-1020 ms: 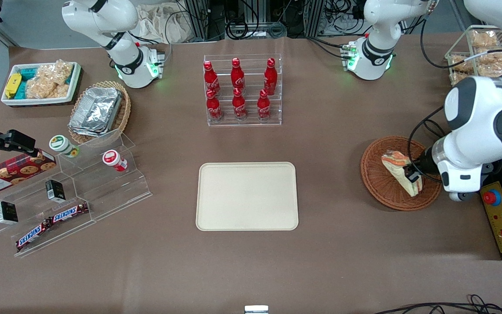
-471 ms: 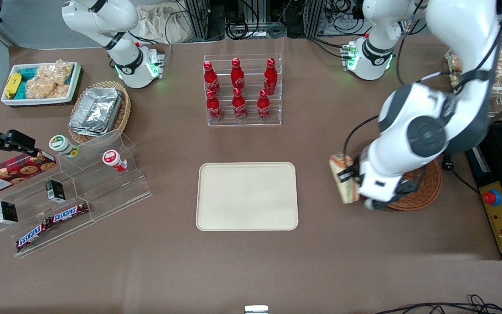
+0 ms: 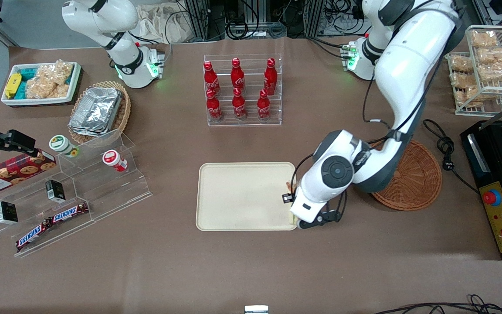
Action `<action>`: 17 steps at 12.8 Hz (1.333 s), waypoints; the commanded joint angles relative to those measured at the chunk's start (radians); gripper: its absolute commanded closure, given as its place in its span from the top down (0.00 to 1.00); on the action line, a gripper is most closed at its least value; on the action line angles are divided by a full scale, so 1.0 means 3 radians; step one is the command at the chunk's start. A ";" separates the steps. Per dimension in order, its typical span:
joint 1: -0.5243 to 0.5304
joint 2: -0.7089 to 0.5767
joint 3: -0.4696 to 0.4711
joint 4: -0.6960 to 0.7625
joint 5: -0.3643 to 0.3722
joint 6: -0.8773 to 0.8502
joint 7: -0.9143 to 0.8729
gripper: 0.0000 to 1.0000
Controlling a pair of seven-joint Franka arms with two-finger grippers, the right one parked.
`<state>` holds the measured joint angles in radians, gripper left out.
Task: Place sandwich from basket to tray
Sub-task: 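Carry the held sandwich from the basket over to the cream tray, then lower the sandwich onto the tray and open the left gripper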
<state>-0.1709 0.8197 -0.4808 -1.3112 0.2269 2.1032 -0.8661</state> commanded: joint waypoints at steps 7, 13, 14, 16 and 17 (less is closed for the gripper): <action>-0.0131 0.0192 0.0002 0.0055 0.0041 -0.0117 0.0151 1.00; 0.0017 -0.0333 0.0023 0.0075 0.0087 -0.0673 0.0156 1.00; 0.0083 -0.0476 0.0023 0.0075 0.0143 -0.0888 0.0156 1.00; 0.0236 -0.0757 0.0023 0.0055 0.0307 -0.1257 0.0167 1.00; 0.0394 -0.0865 0.0013 0.0025 0.0262 -0.1304 0.0167 1.00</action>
<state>-0.1146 0.6377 -0.4755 -1.2607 0.2966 1.7508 -0.8280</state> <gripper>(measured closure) 0.000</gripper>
